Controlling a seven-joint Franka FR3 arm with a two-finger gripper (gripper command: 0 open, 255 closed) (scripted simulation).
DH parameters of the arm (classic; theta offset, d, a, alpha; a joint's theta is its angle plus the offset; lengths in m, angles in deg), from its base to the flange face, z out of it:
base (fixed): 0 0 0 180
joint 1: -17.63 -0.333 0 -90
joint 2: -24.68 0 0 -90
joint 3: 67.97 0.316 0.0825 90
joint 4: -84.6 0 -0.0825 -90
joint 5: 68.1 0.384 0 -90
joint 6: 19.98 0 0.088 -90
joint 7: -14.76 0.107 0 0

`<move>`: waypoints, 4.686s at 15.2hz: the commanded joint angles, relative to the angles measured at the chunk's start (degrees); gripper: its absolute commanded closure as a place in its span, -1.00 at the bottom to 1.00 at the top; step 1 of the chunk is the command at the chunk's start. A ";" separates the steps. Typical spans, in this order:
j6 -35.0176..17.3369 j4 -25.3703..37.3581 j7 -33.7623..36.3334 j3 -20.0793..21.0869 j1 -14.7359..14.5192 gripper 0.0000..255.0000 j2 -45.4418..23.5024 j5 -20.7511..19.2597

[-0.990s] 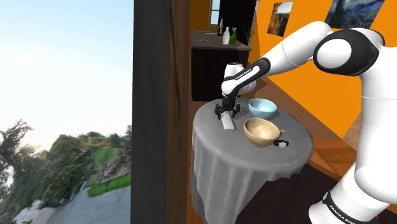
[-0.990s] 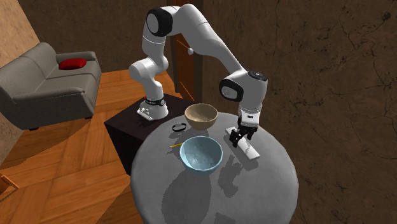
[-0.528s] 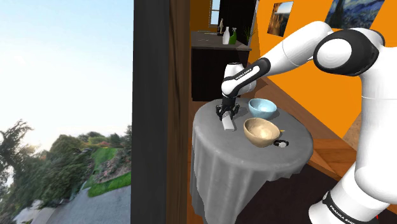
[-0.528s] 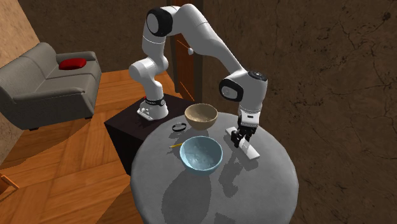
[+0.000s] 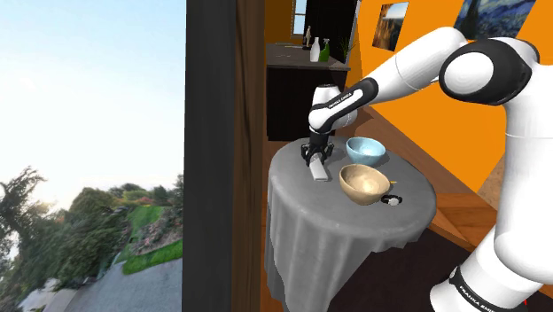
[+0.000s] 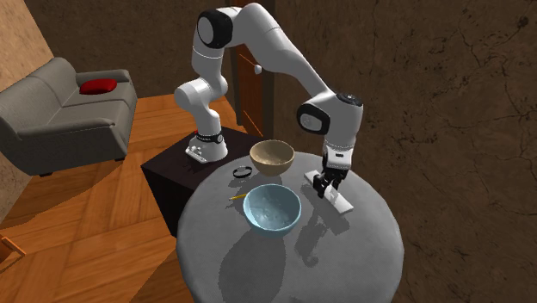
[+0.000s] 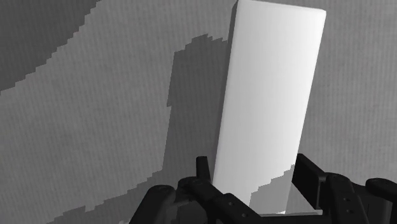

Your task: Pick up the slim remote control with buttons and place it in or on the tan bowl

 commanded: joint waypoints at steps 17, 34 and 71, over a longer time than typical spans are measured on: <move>11.57 4.08 0.04 -0.15 -0.15 1.00 7.50 -0.33; 17.42 -2.50 0.01 -0.37 -0.19 1.00 19.96 -0.98; 4.19 -41.95 0.01 -1.16 1.00 -1.00 46.21 -3.33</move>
